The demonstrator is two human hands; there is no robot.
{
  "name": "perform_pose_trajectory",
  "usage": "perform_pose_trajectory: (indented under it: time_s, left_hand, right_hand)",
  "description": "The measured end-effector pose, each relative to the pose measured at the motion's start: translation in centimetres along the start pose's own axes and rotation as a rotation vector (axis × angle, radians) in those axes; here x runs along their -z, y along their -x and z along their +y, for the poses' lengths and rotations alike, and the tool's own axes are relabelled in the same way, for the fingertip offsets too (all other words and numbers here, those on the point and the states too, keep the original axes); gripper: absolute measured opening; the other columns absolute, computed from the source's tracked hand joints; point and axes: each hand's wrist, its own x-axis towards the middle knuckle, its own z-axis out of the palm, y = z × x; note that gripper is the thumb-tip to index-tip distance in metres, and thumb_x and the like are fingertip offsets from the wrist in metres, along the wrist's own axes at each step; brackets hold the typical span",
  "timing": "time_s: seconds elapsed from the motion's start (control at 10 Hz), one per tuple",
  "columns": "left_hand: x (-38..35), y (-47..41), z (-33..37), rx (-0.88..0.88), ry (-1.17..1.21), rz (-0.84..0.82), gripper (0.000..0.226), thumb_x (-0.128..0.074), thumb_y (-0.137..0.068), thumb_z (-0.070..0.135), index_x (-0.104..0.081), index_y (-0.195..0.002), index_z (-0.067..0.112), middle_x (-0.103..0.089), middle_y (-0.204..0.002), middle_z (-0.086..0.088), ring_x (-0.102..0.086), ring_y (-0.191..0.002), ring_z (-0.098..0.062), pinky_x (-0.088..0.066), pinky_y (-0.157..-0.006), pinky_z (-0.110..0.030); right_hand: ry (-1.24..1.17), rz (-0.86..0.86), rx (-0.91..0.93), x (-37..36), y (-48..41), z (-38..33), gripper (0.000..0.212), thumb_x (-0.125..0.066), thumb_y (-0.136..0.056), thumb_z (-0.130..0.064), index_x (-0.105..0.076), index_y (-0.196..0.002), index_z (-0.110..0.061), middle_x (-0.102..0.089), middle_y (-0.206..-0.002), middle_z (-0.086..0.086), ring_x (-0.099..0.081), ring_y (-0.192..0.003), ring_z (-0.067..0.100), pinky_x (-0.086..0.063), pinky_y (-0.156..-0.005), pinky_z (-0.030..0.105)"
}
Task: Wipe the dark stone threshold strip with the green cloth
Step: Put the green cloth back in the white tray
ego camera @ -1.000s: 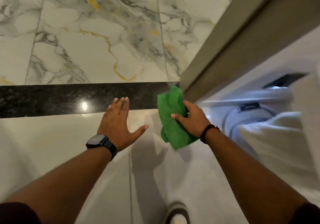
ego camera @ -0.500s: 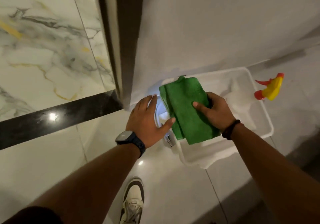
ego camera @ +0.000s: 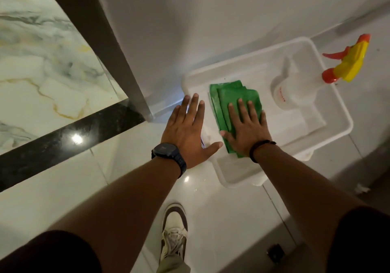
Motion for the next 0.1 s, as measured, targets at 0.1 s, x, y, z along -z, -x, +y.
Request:
perform_pose_trajectory:
  time_s: [0.1]
  left_hand:
    - [1.96,1.50,-1.76,0.060,0.042,0.010,0.110,-0.028,-0.073,0.085,0.005,-0.152,0.014,0.010,-0.162,-0.008,0.013,-0.147,-0.024,0.013,-0.112,-0.036]
  right_hand:
    - [-0.055,0.145,-0.051,1.71,0.29,-1.76,0.073,-0.016,-0.091,-0.062,0.000,-0.151,-0.023,-0.006,-0.160,0.014,-0.001,-0.146,0.032,0.001,-0.115,0.057]
